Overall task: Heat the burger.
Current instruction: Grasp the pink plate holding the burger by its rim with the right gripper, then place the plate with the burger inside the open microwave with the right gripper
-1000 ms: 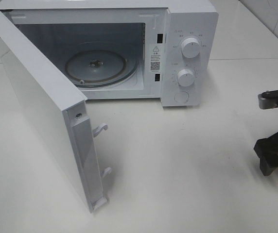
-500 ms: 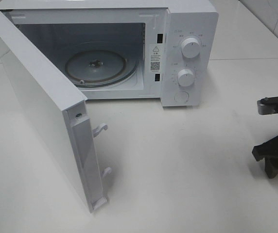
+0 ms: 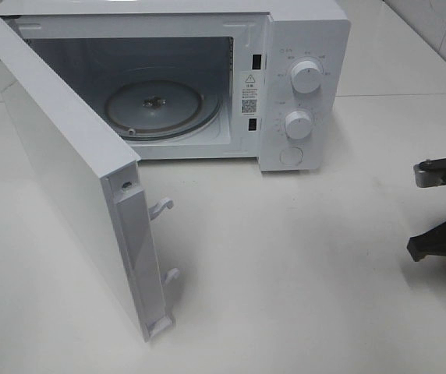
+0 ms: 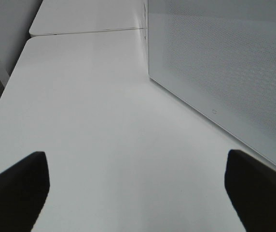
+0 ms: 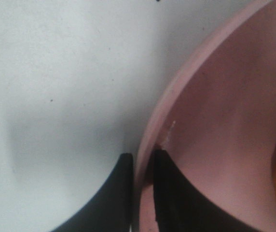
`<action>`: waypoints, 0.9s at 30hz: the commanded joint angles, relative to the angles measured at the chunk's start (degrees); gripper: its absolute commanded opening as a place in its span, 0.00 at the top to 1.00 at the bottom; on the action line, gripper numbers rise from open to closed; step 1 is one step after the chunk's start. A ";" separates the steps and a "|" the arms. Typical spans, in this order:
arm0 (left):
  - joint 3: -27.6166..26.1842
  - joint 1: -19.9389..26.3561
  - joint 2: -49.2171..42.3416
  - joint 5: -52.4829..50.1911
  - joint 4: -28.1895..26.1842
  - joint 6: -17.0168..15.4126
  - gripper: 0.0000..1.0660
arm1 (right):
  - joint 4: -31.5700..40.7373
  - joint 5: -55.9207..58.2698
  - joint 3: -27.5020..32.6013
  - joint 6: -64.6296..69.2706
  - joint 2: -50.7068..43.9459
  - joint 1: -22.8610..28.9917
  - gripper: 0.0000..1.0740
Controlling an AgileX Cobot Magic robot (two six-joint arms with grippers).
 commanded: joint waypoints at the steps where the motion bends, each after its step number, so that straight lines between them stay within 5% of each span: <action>1: 0.11 0.11 -0.97 -0.17 0.34 0.06 0.15 | 0.46 0.11 0.29 -0.06 0.63 -0.06 1.00; 27: 0.11 0.11 -0.97 -0.17 0.34 0.06 0.15 | -3.38 6.59 0.23 2.64 -5.79 0.11 1.00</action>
